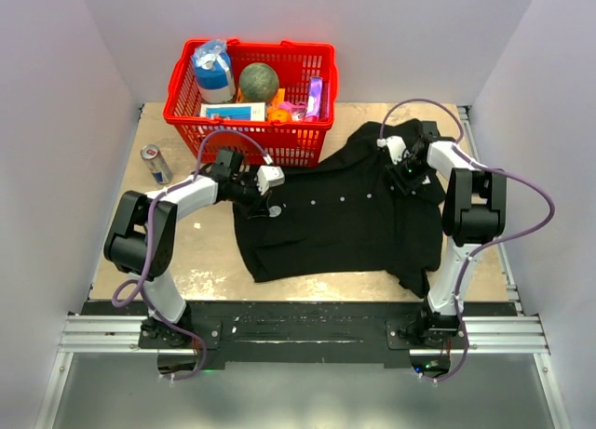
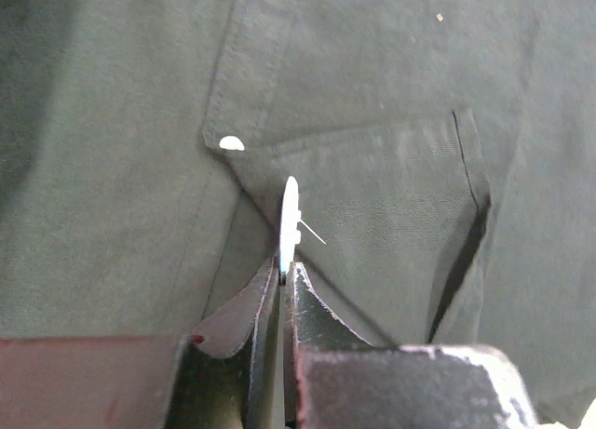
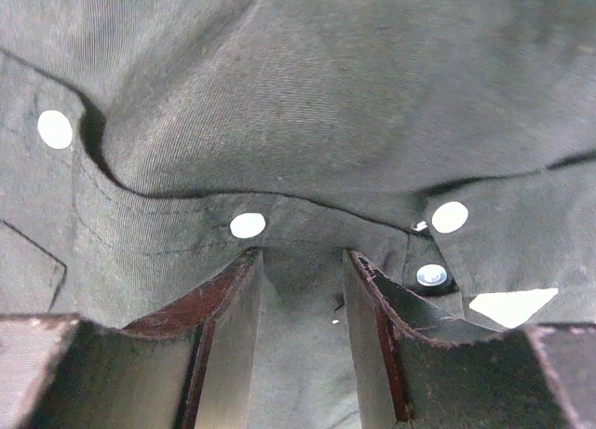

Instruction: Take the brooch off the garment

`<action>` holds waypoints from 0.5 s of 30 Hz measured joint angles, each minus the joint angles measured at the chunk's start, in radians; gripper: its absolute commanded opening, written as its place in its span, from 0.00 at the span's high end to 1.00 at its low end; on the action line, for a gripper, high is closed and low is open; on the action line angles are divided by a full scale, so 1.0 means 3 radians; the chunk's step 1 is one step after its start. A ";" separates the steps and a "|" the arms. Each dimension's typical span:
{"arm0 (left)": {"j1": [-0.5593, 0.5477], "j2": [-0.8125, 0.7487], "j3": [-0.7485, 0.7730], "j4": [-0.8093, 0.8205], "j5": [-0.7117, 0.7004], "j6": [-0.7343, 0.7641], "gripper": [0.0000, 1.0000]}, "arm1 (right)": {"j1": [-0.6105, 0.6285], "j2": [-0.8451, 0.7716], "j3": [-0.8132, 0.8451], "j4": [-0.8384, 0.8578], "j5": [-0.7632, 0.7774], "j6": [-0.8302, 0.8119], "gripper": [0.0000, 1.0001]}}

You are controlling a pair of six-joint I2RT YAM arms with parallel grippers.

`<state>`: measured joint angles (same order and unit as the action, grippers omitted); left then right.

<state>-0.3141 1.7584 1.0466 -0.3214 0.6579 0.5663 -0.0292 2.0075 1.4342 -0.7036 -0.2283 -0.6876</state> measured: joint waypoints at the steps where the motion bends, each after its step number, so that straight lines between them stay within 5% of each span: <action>1: 0.0000 0.0004 0.0024 -0.0041 0.0006 0.0001 1.00 | 0.0000 0.0084 0.0140 0.0028 0.0000 0.0029 0.57; 7: 0.0000 -0.0046 0.0248 -0.0212 0.0151 0.0004 1.00 | -0.0006 -0.0220 0.0159 -0.0048 -0.0261 0.0131 0.48; 15: -0.0001 -0.0210 0.0811 -0.0084 0.0543 -0.0351 1.00 | 0.0011 -0.1542 0.0191 0.0224 -0.1146 0.0664 0.38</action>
<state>-0.3145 1.6955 1.2900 -0.3466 0.8207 0.4610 -0.0257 1.5448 1.4914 -0.6365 -0.5720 -0.4885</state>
